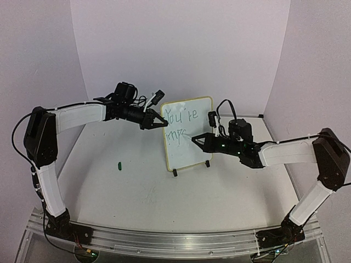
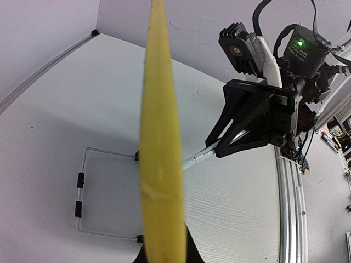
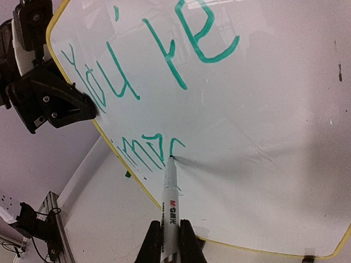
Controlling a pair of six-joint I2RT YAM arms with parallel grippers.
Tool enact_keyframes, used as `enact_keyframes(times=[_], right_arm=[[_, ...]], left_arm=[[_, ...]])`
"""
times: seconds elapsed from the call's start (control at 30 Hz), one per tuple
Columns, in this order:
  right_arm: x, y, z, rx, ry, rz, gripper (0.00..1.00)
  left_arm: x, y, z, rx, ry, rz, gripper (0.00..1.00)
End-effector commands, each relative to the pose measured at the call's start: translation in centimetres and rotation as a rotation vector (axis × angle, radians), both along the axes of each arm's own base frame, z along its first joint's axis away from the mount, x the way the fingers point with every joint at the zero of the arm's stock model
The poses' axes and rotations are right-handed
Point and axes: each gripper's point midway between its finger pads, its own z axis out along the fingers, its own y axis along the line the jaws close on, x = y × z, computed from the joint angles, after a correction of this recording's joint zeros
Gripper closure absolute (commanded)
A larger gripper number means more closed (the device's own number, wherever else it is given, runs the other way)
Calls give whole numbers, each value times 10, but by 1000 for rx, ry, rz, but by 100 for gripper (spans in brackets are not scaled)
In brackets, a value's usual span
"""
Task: Write a sentence on the whiteboard
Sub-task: Pick up the sentence from the whiteboard.
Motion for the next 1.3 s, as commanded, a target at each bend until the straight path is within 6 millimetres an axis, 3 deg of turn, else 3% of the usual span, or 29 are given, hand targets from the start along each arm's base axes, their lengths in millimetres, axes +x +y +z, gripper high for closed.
enact_keyframes(times=[0.0,0.23,0.67,1.07,1.27], right_arm=[[5,-10,4,2,-16,-52,100],[8,-20,21,-10,-64,-105,100],[15,-12,36,1,-103,-85,100],[12,-12,37,6,-101,-77,100],[4,-16,51,26,-126,-68,100]], left_arm=[[-18,-5,-13,44,59,-47,100],[-18,-5,-12,44,57,-47,100],[-18,-5,-12,44,56,-46,100],[-18,-5,-12,44,57,-47,100],[-19,-5,-12,44,58,-46,100]])
